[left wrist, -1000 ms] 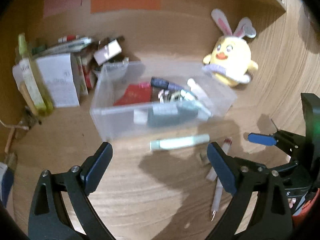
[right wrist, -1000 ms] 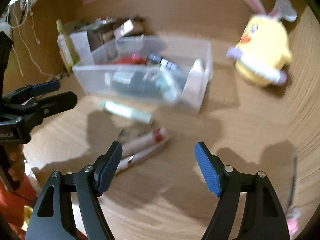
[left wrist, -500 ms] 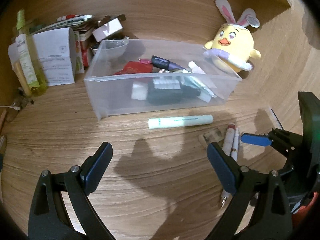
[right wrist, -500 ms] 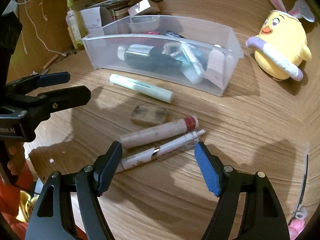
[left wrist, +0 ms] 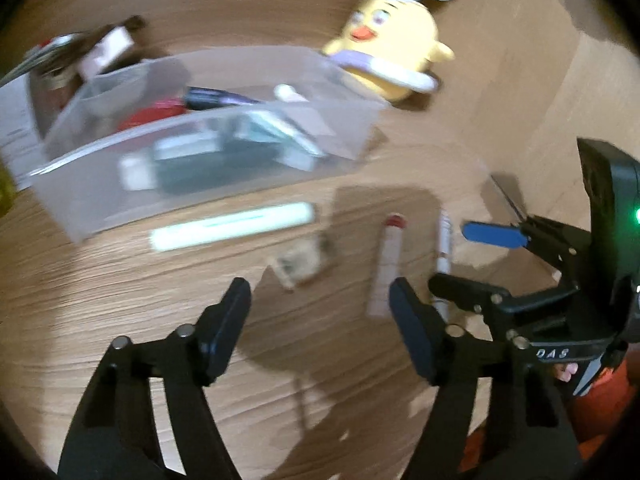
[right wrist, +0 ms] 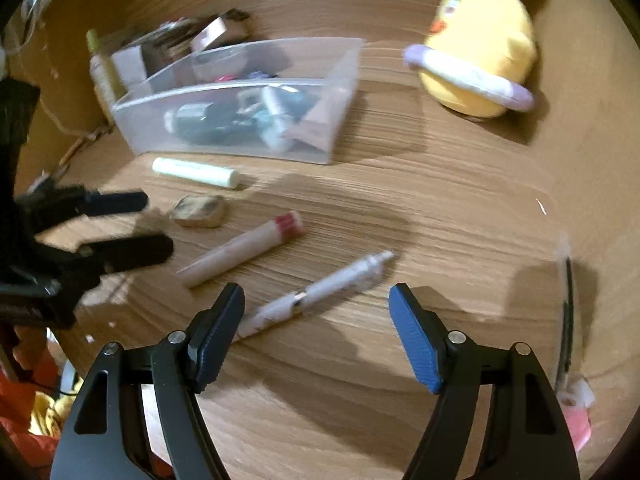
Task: Organize objects
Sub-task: 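Grasp the red-capped lip tube with the left tool while the right tool grasps the white pen, then carry the lip tube and white pen into the clear box, open both tools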
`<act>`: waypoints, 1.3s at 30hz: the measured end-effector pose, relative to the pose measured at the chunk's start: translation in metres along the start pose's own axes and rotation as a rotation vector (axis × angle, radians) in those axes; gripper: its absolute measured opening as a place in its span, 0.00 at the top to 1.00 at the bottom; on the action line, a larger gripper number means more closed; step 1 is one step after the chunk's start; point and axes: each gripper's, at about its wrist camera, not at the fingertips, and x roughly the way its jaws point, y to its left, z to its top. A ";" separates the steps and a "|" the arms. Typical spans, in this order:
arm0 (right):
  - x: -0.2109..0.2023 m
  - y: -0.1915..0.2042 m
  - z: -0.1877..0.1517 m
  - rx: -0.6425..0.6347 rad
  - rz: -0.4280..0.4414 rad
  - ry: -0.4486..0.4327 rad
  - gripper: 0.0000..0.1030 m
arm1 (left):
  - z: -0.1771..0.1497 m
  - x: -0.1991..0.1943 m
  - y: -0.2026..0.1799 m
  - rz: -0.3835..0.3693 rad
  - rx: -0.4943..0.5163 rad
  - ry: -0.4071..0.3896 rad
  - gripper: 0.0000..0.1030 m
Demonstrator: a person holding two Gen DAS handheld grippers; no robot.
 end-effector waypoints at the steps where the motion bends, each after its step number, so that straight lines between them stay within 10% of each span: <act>1: -0.003 -0.004 -0.002 0.013 -0.009 -0.007 0.31 | 0.000 0.004 -0.005 -0.011 0.013 0.012 0.39; 15: 0.002 -0.011 0.003 0.086 0.073 -0.020 0.57 | 0.012 0.032 -0.043 0.037 0.164 0.082 0.86; 23: 0.019 0.018 0.019 -0.056 0.074 -0.007 0.83 | -0.015 0.006 -0.021 0.052 0.119 0.077 0.86; 39: 0.013 0.032 0.006 -0.106 0.012 -0.031 0.87 | -0.012 0.012 -0.023 0.092 0.139 0.033 0.86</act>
